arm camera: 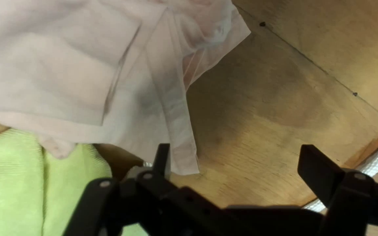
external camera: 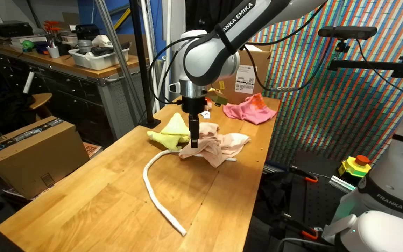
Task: Spread the clothes and the objects across on the table
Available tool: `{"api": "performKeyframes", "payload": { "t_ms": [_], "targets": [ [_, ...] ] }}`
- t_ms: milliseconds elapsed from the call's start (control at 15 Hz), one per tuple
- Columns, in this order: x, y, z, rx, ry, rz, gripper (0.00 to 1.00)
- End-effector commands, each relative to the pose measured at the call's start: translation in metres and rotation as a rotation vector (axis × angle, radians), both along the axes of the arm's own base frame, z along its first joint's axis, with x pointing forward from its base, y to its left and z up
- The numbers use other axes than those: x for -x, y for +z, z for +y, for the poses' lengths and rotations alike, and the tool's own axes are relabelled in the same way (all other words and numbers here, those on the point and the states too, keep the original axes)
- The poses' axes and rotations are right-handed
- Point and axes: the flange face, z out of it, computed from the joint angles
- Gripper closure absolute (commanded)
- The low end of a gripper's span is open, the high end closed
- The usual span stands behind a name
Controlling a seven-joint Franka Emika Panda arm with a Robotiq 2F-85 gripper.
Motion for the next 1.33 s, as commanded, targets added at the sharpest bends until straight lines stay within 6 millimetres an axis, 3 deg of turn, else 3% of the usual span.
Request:
{"api": "performKeyframes", "payload": {
  "t_ms": [0, 667, 1267],
  "targets": [
    [-0.006, 0.0, 0.014, 0.01, 0.055, -0.014, 0.0],
    [-0.01, -0.015, 0.03, 0.081, 0.126, -0.085, 0.0],
    [-0.018, -0.019, 0.027, 0.152, 0.157, -0.161, 0.0]
  ]
}}
